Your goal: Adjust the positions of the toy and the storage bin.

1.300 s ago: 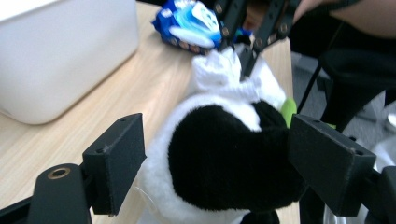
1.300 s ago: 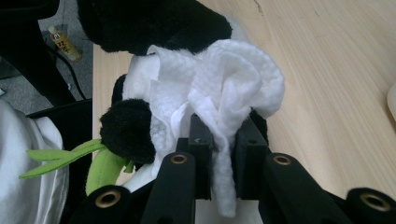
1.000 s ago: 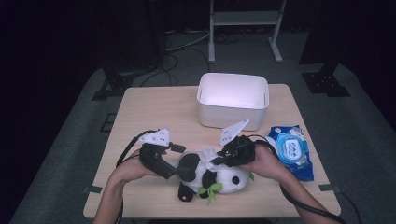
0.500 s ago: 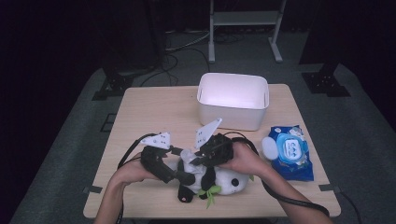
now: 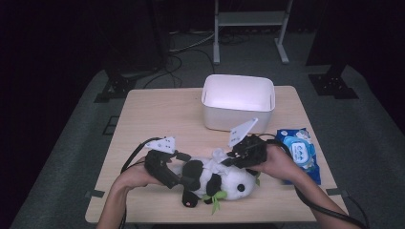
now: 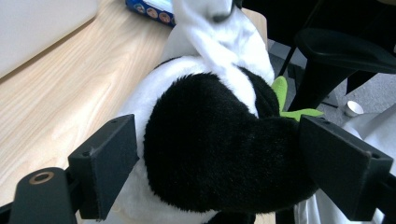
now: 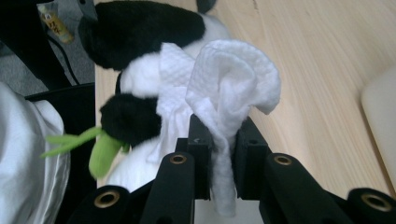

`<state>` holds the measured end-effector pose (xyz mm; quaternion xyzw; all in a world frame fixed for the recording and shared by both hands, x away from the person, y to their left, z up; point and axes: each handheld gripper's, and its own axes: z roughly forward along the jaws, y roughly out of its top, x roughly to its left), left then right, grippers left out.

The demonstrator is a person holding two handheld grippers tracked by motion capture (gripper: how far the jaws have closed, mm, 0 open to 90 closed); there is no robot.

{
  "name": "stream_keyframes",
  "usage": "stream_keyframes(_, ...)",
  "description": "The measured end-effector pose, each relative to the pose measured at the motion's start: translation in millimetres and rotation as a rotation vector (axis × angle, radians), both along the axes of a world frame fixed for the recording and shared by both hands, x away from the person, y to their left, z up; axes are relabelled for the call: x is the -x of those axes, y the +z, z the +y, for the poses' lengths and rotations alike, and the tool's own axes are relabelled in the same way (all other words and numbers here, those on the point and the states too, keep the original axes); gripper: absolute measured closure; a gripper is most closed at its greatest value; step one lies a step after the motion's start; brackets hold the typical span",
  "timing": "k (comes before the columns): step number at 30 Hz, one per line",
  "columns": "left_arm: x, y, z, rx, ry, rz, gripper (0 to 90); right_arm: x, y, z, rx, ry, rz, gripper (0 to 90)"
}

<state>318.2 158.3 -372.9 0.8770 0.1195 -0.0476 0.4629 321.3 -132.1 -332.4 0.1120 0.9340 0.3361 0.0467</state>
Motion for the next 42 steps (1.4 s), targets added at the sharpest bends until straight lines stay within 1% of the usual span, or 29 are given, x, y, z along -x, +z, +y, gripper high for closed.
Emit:
stream_keyframes(4,0.4,0.5,-0.9,-0.008,-0.002,-0.006,12.6,2.3,3.5,-20.4,-0.013,-0.031,0.002,78.4)
stream_keyframes(7,0.7,0.6,-0.8,-0.011,-0.002,-0.007,12.6,5.3,3.1,-32.7,-0.001,-0.054,0.001,78.4)
stream_keyframes(11,0.6,0.6,-0.9,-0.010,-0.005,-0.005,12.6,8.8,-3.7,-48.4,0.015,-0.079,0.019,78.0)
stream_keyframes(14,0.5,0.6,-1.6,-0.013,-0.010,-0.005,12.5,10.7,-8.0,-58.6,0.005,-0.098,0.036,78.0)
stream_keyframes(18,0.8,0.6,-1.5,-0.014,-0.008,-0.003,12.5,10.5,-10.6,-65.0,0.003,-0.107,0.038,78.1)
stream_keyframes(20,0.5,0.4,-1.5,-0.014,-0.009,-0.002,12.6,10.3,-9.9,-62.9,0.000,-0.105,0.036,78.1)
stream_keyframes(22,0.4,0.2,-1.7,-0.013,-0.011,-0.003,12.5,9.4,-8.1,-56.8,-0.010,-0.087,0.033,78.1)
stream_keyframes(26,0.9,-0.1,-1.7,-0.016,-0.010,-0.005,12.6,6.1,-5.7,-34.4,-0.002,-0.032,0.016,78.1)
stream_keyframes(30,0.8,-0.8,-1.1,-0.008,-0.008,0.000,12.6,0.8,-2.3,-17.8,-0.012,-0.011,0.020,78.1)
stream_keyframes(32,0.9,-0.1,-1.3,-0.012,-0.011,0.001,12.6,-0.3,-4.1,-11.0,-0.003,-0.002,0.027,78.2)
stream_keyframes(35,0.6,1.7,-2.2,-0.010,-0.021,0.004,12.5,-0.8,-9.2,-5.4,-0.004,0.011,0.039,78.4)
stream_keyframes(38,0.1,5.9,-2.8,-0.008,-0.026,0.005,12.5,0.1,-13.5,-4.2,-0.012,0.012,0.058,78.5)
stream_keyframes(40,-1.2,9.8,-3.6,-0.006,-0.030,0.011,12.5,0.6,-14.0,-4.8,-0.012,0.013,0.051,78.5)
stream_keyframes(42,-3.6,13.7,-5.4,-0.017,-0.025,0.014,12.5,1.3,-14.4,-5.0,-0.013,0.013,0.050,78.6)
